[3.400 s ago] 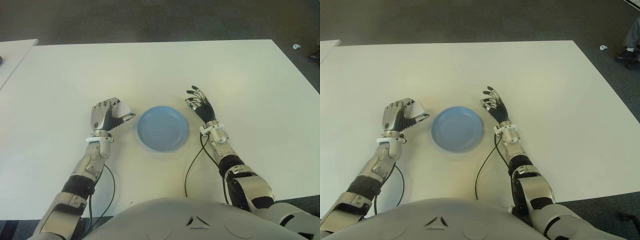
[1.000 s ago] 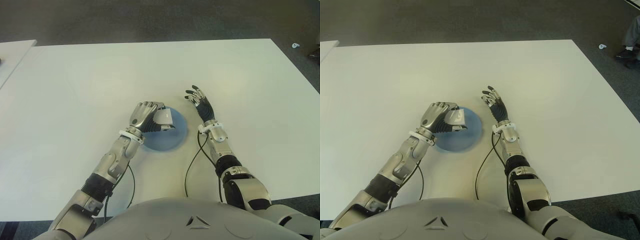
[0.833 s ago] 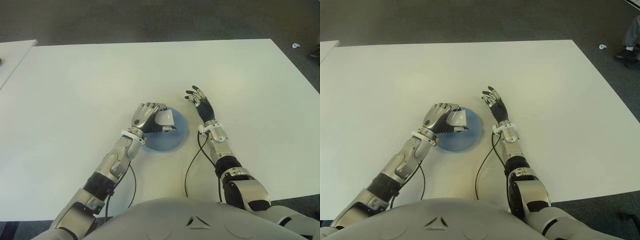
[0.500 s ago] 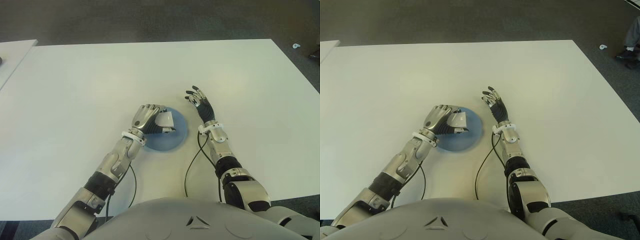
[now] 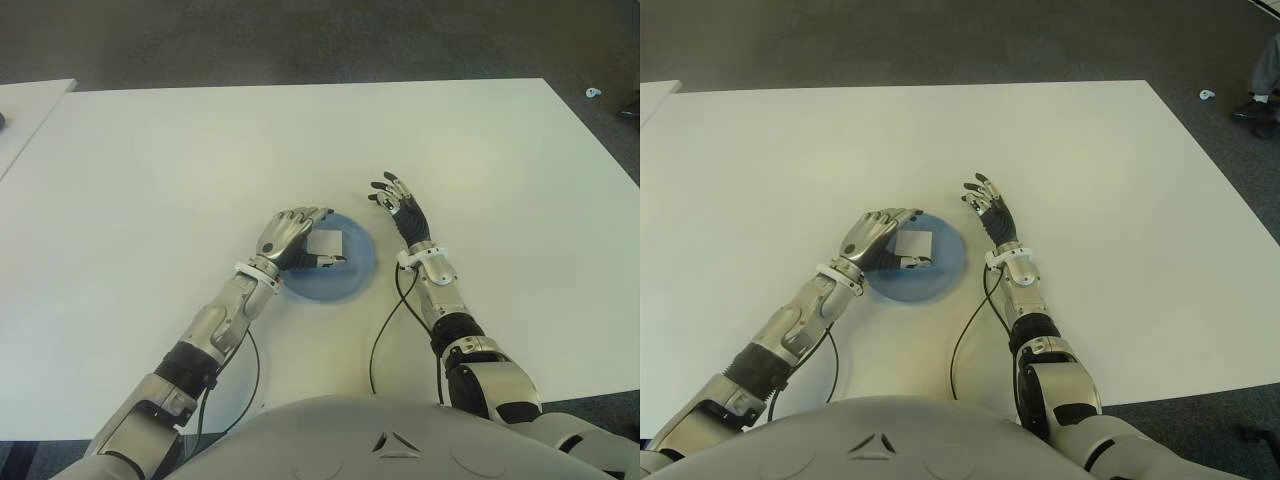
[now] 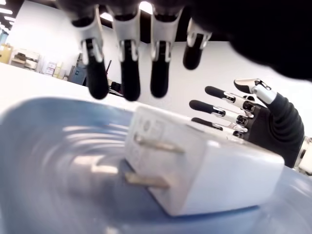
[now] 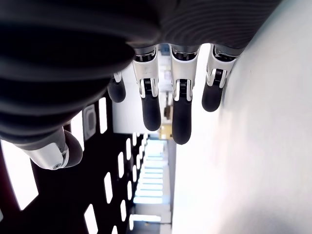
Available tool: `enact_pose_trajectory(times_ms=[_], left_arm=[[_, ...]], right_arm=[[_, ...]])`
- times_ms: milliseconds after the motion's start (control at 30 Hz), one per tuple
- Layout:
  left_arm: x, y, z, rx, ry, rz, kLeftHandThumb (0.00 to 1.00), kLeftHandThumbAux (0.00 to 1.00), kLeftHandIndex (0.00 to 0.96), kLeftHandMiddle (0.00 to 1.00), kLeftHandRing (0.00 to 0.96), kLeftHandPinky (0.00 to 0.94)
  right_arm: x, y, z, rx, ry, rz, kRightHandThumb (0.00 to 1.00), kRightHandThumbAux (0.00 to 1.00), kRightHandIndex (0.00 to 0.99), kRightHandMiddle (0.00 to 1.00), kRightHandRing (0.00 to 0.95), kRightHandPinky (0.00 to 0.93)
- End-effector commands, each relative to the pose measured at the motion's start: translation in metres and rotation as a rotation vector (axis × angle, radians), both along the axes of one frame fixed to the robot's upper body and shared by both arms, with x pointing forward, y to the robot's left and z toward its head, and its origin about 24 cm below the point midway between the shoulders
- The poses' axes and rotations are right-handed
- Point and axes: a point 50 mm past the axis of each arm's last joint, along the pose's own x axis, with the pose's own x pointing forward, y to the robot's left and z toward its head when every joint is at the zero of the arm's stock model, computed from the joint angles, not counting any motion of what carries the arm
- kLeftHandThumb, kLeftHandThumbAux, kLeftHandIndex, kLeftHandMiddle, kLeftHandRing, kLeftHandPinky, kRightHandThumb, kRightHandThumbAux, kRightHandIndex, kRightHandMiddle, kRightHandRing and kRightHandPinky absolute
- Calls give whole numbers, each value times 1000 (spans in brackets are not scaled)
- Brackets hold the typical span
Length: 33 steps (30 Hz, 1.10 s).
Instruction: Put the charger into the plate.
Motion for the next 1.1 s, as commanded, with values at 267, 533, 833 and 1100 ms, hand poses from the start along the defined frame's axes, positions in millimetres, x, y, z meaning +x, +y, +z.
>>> enact_pose_trajectory(times_ms=[267, 533, 833, 1100], left_arm=[[-1, 6, 2, -6, -5, -20, 257, 209, 0, 0, 0, 0], [-3, 11, 11, -44, -26, -14, 237, 215, 0, 0, 0, 0], [-1, 27, 24, -111, -100, 46, 189, 272, 0, 0, 0, 0], [2, 48, 40, -337, -133, 129, 171, 373, 58, 46, 9, 0]], right_arm=[[-35, -7, -44, -1, 211, -22, 74, 434, 0, 221, 269, 169], [-35, -7, -44, -8, 207, -21, 78, 435, 0, 216, 268, 173], [-36, -7, -44, -14, 208, -30, 85, 443, 0, 218, 274, 185], [-35, -8, -45, -21, 213, -31, 91, 446, 0, 210, 263, 165]])
